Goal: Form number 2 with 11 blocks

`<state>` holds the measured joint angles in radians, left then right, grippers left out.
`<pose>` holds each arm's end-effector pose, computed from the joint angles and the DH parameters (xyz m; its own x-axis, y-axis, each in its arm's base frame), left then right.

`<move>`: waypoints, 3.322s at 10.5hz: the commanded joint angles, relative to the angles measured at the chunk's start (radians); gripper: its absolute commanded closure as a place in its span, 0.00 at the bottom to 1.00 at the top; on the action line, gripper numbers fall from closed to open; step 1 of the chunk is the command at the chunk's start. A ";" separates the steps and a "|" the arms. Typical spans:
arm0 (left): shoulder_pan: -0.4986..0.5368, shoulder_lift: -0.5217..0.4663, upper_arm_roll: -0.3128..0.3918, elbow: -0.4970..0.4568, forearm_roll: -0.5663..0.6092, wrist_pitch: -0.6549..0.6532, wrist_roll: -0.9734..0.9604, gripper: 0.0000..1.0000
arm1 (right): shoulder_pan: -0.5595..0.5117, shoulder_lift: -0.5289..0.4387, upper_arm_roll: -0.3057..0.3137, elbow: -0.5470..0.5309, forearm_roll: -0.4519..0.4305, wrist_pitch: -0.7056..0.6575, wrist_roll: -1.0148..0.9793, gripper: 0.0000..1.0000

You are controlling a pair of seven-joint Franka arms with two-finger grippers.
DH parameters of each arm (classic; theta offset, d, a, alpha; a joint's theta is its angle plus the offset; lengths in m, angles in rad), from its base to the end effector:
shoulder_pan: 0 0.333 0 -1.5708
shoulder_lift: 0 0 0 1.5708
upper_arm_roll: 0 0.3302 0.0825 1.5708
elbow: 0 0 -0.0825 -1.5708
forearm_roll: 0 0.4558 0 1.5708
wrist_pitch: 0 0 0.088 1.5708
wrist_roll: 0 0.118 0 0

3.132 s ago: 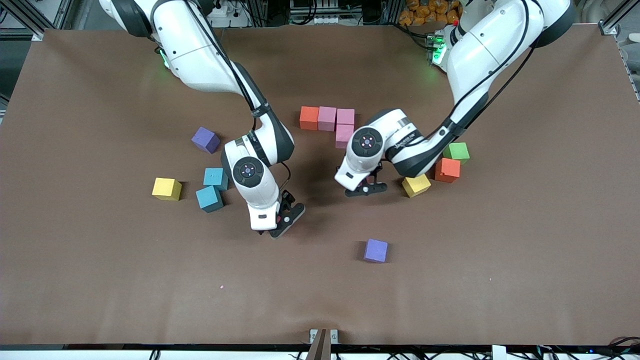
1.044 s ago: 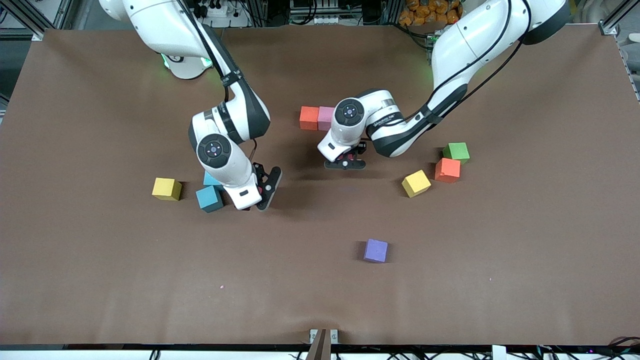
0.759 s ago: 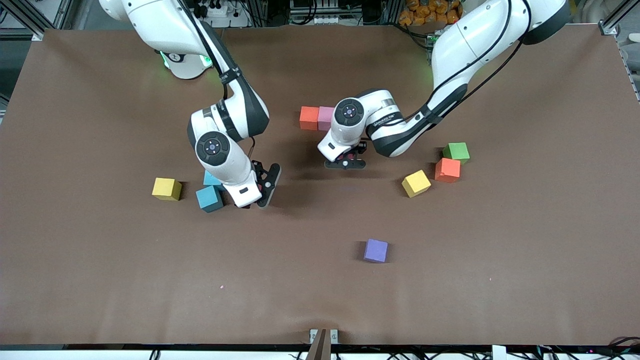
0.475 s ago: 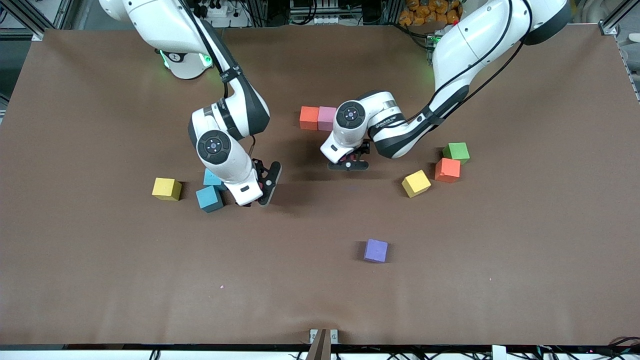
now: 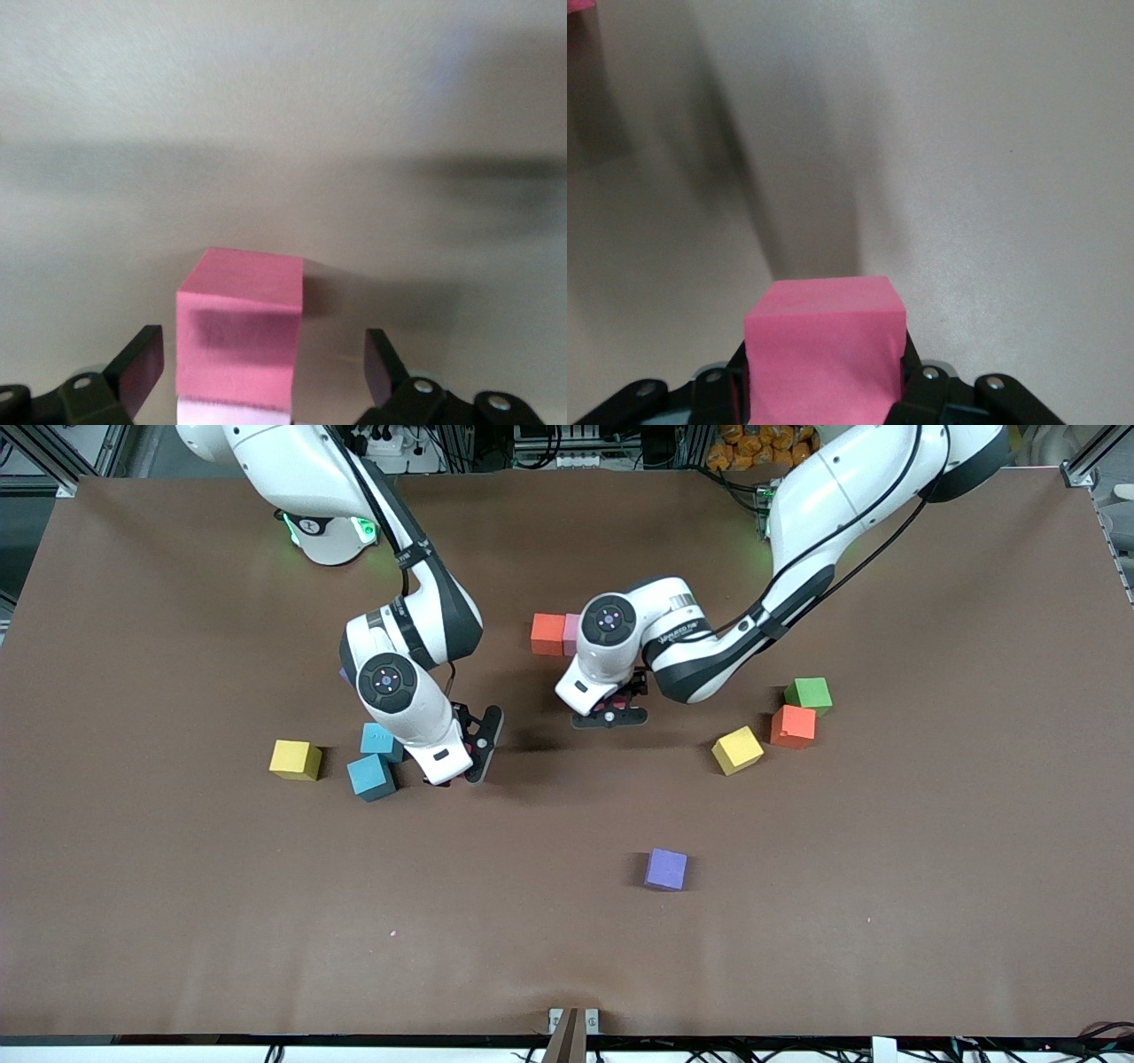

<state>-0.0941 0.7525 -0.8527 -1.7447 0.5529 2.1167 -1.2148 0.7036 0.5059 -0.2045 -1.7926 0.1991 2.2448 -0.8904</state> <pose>0.4702 -0.5335 0.2077 0.9911 0.0643 -0.1168 0.0620 -0.9978 -0.0236 0.6167 0.3527 0.2244 0.2825 0.9592 0.0139 0.9575 -0.2811 -0.0649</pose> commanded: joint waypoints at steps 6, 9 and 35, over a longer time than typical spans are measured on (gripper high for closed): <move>0.222 -0.143 -0.008 0.074 -0.022 -0.067 0.232 0.00 | 0.088 -0.004 0.007 -0.016 0.008 0.033 -0.019 0.61; 0.368 -0.191 -0.014 0.074 -0.034 -0.142 0.343 0.00 | 0.215 0.049 0.007 -0.007 0.013 0.113 0.001 0.61; 0.498 -0.097 0.037 -0.239 -0.047 0.112 0.081 0.00 | 0.366 0.151 0.050 0.035 0.017 0.242 0.211 0.53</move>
<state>0.4043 0.6466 -0.8162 -1.9781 0.4829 2.2098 -1.0974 1.0658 0.6448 -0.1567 -1.7735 0.2023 2.4830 -0.6921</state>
